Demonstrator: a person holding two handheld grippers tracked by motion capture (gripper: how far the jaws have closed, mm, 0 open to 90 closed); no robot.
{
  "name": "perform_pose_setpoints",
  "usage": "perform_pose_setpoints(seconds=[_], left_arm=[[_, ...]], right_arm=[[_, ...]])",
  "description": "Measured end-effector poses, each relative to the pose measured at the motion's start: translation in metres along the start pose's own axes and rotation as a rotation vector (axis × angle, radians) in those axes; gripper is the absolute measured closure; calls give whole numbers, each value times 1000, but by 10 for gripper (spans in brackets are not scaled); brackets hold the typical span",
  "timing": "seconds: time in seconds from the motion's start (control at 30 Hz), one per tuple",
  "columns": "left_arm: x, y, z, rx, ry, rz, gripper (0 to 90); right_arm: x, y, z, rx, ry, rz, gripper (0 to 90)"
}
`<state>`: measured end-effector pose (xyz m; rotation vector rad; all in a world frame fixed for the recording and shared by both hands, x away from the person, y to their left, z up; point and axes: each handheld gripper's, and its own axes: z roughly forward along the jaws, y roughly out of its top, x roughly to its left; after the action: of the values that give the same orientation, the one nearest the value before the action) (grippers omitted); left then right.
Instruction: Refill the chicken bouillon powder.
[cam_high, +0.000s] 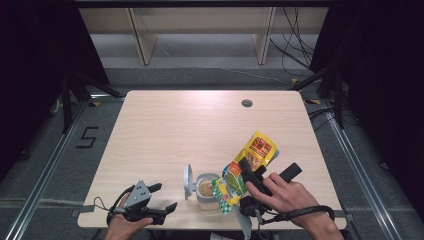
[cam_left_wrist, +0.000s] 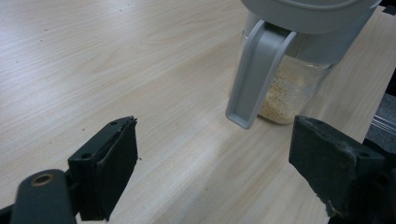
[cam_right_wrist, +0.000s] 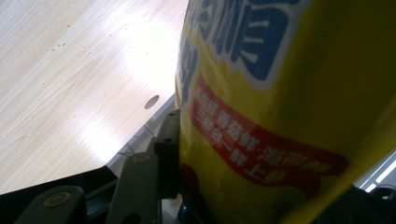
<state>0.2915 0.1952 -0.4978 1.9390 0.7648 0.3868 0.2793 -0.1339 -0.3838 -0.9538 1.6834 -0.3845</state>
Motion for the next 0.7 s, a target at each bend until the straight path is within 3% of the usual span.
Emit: perform_pose_setpoints(seconds=[0.07,0.13,0.23,0.27,0.43,0.47,0.53,0.57,0.67,0.7], left_arm=[[0,0,0,0,0,1,150],[-2,-1,0,3,4,-33,150],[-2,0,0,2,2,-24,150],[0,0,0,0,0,2,150],[1,0,0,4,2,7,150],[-1,-1,0,6,6,-29,150],[-2,-1,0,3,3,-30,150],[0,0,0,0,-1,0,150],[-2,-1,0,-1,2,-36,150],[-1,0,0,-2,0,-16,150]], right_arm=[[0,0,0,1,-4,1,589],[0,-1,1,-5,5,2,589],[3,-1,0,1,15,55,591],[3,0,0,-5,11,67,592],[2,-1,0,0,23,53,608],[2,-1,0,1,12,44,608],[2,-1,0,0,11,44,609],[2,-1,0,-1,11,46,609],[1,-1,1,-7,21,52,610],[2,-1,1,0,10,52,611]])
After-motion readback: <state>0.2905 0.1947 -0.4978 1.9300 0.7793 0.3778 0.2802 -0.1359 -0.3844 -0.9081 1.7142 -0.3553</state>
